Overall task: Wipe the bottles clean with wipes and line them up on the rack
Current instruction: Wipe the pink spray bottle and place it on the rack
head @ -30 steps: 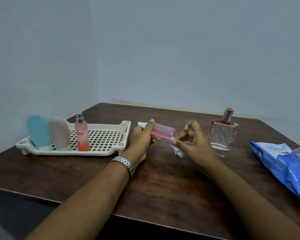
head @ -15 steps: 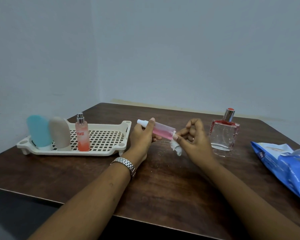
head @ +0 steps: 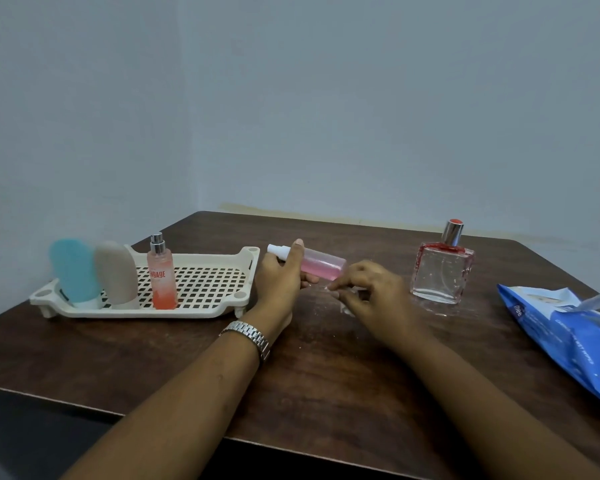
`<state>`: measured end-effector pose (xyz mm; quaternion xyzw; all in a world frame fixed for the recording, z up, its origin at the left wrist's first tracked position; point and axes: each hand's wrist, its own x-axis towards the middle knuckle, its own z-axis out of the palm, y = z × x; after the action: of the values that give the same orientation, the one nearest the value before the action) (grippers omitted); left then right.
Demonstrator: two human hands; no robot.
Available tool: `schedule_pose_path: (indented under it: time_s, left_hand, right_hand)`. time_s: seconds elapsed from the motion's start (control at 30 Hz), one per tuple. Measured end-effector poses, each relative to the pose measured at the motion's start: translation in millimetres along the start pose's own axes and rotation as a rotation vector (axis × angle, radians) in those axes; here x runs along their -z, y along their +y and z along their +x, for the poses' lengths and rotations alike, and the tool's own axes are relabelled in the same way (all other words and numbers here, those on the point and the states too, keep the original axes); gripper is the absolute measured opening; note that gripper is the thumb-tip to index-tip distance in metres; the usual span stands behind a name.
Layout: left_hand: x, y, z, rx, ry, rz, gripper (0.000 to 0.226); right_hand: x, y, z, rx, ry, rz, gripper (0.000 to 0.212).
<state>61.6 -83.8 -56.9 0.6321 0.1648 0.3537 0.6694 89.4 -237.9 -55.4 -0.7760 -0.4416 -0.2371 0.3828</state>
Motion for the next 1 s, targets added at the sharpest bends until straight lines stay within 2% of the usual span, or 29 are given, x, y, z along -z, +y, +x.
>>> schedule_pose_path:
  time_s: [0.2, 0.4, 0.57, 0.77, 0.9, 1.0]
  left_hand:
    - [-1, 2, 0, -0.019, -0.020, -0.046, 0.035]
    - [1, 4, -6, -0.050, -0.023, 0.003, 0.030]
    - [2, 3, -6, -0.174, 0.011, 0.193, 0.035]
    - [2, 7, -16, -0.452, -0.040, 0.505, 0.033]
    - [4, 12, -18, -0.471, -0.065, 0.532, 0.031]
    - [12, 23, -11, -0.509, -0.076, 0.617, 0.039]
  right_hand:
    - [2, 5, 3, -0.079, 0.049, 0.031, 0.012]
    - [3, 12, 4, -0.179, 0.175, 0.034, 0.010]
    - [0, 16, 5, -0.211, 0.162, 0.023, 0.009]
    - [-4, 17, 2, -0.187, 0.132, -0.010, 0.011]
    - [-7, 18, 1, -0.158, 0.120, -0.028, 0.008]
    - [-9, 19, 2, -0.142, 0.107, -0.038, 0.008]
